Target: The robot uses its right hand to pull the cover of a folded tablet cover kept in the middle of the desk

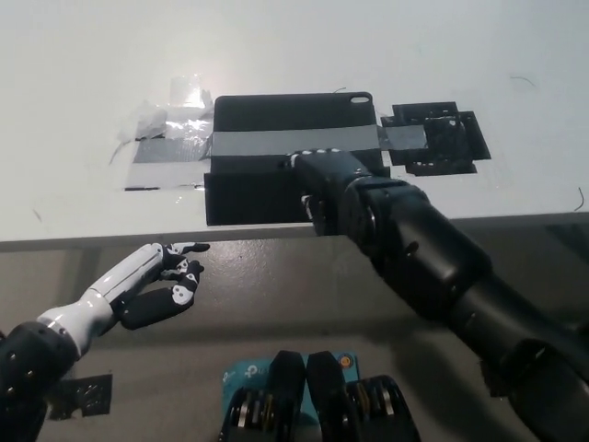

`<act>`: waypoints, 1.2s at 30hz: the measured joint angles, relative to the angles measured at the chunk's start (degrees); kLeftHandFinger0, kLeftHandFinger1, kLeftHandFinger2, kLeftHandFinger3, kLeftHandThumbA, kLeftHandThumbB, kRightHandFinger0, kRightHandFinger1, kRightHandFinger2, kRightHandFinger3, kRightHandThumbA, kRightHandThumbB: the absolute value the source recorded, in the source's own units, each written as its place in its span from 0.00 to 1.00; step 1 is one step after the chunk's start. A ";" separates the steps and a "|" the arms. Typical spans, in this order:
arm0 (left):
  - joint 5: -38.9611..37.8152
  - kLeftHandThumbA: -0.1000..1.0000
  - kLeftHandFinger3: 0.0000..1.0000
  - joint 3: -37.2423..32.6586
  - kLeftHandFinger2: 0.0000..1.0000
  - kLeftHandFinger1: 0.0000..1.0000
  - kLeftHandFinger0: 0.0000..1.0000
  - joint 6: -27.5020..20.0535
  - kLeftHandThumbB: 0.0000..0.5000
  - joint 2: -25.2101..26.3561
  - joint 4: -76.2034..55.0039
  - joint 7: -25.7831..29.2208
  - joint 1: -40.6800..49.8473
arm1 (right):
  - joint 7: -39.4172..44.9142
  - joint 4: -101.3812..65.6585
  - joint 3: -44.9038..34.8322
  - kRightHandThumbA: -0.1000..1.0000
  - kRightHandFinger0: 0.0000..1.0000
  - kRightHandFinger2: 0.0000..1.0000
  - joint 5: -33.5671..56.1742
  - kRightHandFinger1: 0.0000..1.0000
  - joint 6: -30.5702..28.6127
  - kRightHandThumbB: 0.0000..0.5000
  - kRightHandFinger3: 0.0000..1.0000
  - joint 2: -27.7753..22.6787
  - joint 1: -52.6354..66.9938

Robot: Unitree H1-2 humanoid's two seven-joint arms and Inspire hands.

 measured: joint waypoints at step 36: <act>2.90 1.00 1.00 0.56 0.95 0.84 0.85 0.01 0.32 -0.32 1.77 -2.12 -3.16 | 2.68 -21.79 -5.19 0.70 1.00 1.00 -5.46 1.00 4.23 1.00 1.00 -4.55 13.65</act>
